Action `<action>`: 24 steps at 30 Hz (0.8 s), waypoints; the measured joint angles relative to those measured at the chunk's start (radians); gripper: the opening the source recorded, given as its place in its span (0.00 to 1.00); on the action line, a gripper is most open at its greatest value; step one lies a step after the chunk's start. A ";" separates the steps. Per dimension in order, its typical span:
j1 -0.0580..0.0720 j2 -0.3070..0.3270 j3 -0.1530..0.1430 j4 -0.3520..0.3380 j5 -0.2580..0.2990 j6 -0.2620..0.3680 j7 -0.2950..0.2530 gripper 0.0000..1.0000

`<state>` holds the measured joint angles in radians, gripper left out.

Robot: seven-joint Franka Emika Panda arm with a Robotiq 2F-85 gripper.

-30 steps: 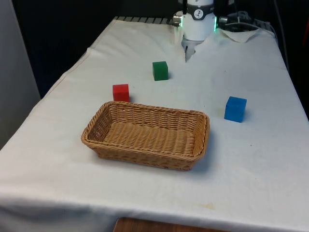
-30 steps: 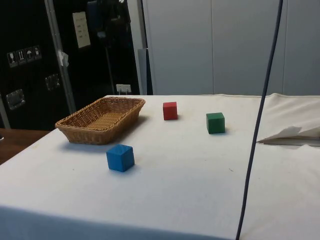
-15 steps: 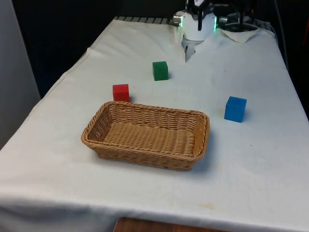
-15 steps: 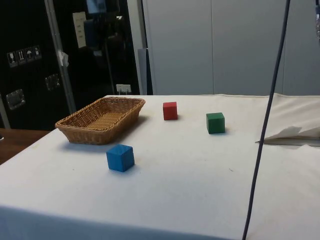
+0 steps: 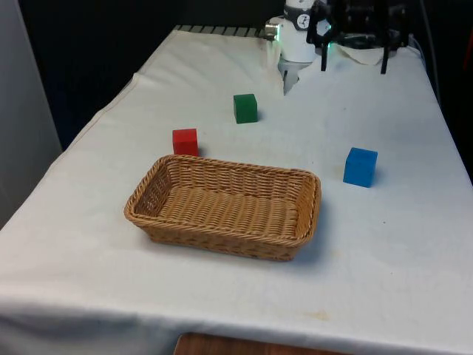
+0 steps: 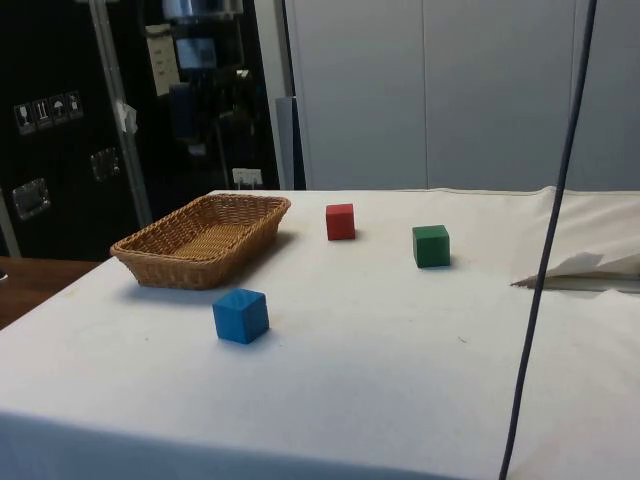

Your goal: Pick up exactly two blocks and place them into the basket.

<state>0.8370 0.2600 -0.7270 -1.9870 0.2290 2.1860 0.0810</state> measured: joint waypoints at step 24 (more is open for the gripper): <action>-0.008 0.099 0.094 -0.094 0.038 0.212 0.117 1.00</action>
<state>0.8290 0.3590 -0.6330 -2.0810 0.2670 2.3980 0.1980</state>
